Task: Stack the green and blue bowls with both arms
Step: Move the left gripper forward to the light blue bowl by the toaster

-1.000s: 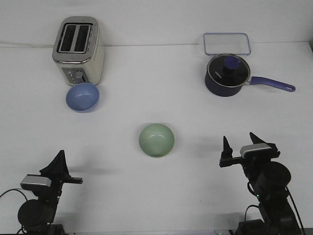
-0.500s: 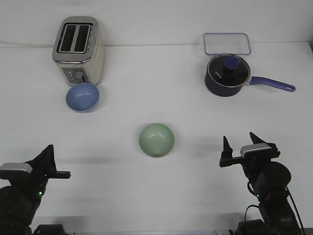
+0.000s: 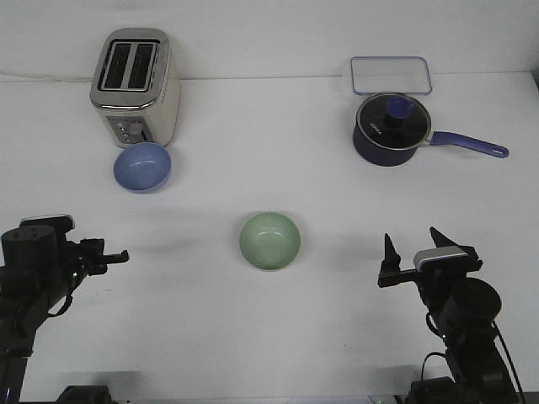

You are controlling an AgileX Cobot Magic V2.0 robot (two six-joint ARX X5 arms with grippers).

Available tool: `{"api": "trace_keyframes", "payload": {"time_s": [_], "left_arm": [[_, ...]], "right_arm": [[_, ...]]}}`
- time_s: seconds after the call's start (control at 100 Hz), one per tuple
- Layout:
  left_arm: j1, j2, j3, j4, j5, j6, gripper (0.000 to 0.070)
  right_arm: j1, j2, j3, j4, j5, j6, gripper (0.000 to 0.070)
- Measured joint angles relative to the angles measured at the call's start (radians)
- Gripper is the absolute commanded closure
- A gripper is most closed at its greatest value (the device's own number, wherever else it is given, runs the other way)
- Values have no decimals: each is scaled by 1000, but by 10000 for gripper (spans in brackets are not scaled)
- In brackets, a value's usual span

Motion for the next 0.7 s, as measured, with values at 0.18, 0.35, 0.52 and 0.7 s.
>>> {"api": "trace_keyframes", "payload": {"time_s": [0.18, 0.35, 0.52, 0.7], "left_arm": [[0, 48, 0, -10, 0, 6, 452], [0, 48, 0, -21, 0, 7, 342], [0, 61, 3, 16, 0, 6, 185], [3, 193, 87, 38, 0, 10, 197]], "right_arm": [[0, 0, 0, 0, 0, 0, 85], [0, 0, 0, 0, 0, 0, 85], [0, 0, 0, 0, 0, 0, 85], [0, 0, 0, 0, 0, 0, 85]]}}
